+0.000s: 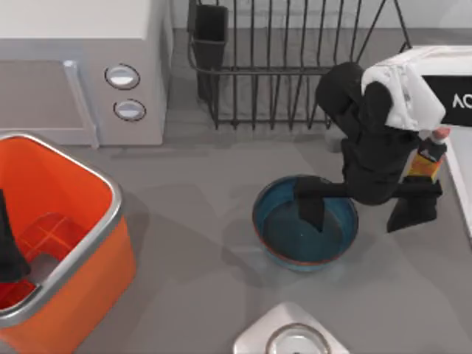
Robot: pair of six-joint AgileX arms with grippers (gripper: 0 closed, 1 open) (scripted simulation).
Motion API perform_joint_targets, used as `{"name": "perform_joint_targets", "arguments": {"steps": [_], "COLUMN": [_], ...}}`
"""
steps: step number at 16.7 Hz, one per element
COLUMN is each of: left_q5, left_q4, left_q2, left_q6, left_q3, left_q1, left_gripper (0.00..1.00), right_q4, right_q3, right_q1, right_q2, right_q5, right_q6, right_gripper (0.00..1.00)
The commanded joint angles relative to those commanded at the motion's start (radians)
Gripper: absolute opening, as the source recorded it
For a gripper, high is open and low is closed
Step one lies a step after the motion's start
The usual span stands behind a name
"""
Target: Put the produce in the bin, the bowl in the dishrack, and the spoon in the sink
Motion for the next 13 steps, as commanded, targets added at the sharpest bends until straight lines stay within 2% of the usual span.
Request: {"name": "perform_joint_targets", "arguments": {"steps": [11, 13], "left_q5": [0.0, 0.0], "left_q4": [0.0, 0.0], "left_q2": [0.0, 0.0], "left_q6": [0.0, 0.0], "left_q3": [0.0, 0.0], "left_q1": [0.0, 0.0], "left_gripper": [1.0, 1.0], "right_q4": [0.0, 0.0], "right_q3": [0.0, 0.0], "right_q1": [0.0, 0.0], "right_q2": [0.0, 0.0], "right_q5": [0.0, 0.0], "right_q6": [0.0, 0.0], "right_gripper": [0.02, 0.0]}}
